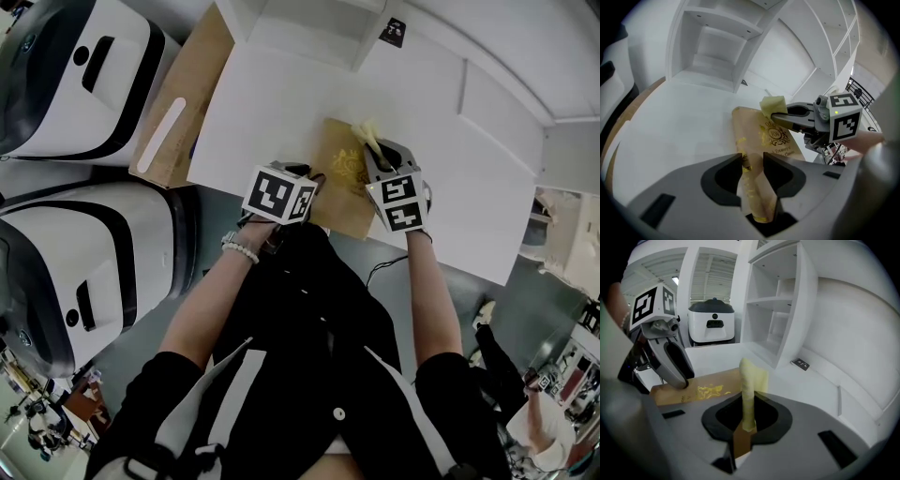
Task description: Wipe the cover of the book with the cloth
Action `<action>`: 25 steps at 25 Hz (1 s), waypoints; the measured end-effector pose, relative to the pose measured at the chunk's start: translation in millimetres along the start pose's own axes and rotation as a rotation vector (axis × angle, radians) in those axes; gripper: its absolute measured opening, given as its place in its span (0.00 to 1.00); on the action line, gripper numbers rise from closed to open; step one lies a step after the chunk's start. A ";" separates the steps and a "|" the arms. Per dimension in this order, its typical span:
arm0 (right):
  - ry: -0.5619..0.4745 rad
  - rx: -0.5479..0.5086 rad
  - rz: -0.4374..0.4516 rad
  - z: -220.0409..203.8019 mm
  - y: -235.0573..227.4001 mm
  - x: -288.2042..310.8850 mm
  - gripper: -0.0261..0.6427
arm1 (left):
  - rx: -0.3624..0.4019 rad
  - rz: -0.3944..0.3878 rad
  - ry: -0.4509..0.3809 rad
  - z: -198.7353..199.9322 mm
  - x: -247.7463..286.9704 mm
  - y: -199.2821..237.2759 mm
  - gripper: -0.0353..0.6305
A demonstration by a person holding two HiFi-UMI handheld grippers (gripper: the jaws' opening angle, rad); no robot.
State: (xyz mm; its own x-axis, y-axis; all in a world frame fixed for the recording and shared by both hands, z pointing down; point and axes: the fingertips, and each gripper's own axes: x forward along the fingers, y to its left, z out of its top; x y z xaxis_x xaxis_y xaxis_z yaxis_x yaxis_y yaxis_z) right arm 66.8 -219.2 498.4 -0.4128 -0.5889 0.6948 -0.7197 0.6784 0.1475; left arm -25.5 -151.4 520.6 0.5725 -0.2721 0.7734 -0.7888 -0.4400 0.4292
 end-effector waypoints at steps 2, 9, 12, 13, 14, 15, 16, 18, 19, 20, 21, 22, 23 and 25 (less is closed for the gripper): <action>-0.005 -0.028 0.032 0.5 9.2 -1.3 0.09 | -0.001 0.002 -0.001 0.2 0.2 0.0 0.27; -0.021 -0.126 0.154 -4.9 47.6 -14.4 0.09 | -0.003 0.010 -0.002 0.4 0.0 -0.3 0.27; -0.023 -0.181 0.206 -10.9 65.6 -21.7 0.09 | -0.002 0.013 -0.002 -0.1 -0.3 -0.3 0.27; -0.026 -0.199 0.224 -11.8 71.8 -24.7 0.09 | -0.002 0.013 -0.002 -0.1 -0.4 -0.3 0.27; -0.031 -0.216 0.243 -12.3 78.2 -27.9 0.09 | -0.001 0.013 -0.002 -0.2 -0.4 -0.3 0.27; -0.036 -0.231 0.263 -13.1 84.8 -31.0 0.09 | -0.001 0.013 -0.002 -0.2 -0.3 -0.3 0.27; -0.039 -0.245 0.283 -14.5 91.1 -34.1 0.09 | -0.001 0.013 -0.001 -0.3 -0.2 -0.3 0.27; -0.038 -0.272 0.322 -18.8 102.6 -40.2 0.09 | -0.001 0.013 -0.001 -0.1 0.0 -0.5 0.27; -0.037 -0.283 0.343 -21.2 108.2 -43.6 0.09 | -0.001 0.013 -0.001 -0.1 0.0 -0.7 0.27; -0.036 -0.295 0.365 -23.9 113.9 -47.2 0.09 | -0.001 0.014 -0.001 -0.1 -0.1 -1.0 0.27; -0.034 -0.307 0.390 -26.7 119.8 -50.8 0.09 | -0.001 0.014 -0.001 -0.1 -0.1 -1.3 0.27; -0.033 -0.320 0.415 -29.6 125.7 -54.5 0.09 | 0.000 0.014 -0.001 0.0 0.0 -1.4 0.27; -0.030 -0.334 0.440 -32.4 131.4 -58.0 0.09 | 0.000 0.014 0.000 0.0 0.2 -1.4 0.27; -0.021 -0.357 0.488 -37.9 141.8 -64.7 0.09 | 0.002 0.013 0.002 -0.1 0.5 -1.4 0.27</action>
State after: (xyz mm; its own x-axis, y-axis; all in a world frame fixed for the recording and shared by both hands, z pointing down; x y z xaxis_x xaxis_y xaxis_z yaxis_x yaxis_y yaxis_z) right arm 12.7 -68.3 501.1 -0.6616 -0.1788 0.7283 -0.2140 0.9758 0.0452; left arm -24.1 -150.9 520.5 0.5616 -0.2763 0.7799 -0.7959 -0.4381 0.4179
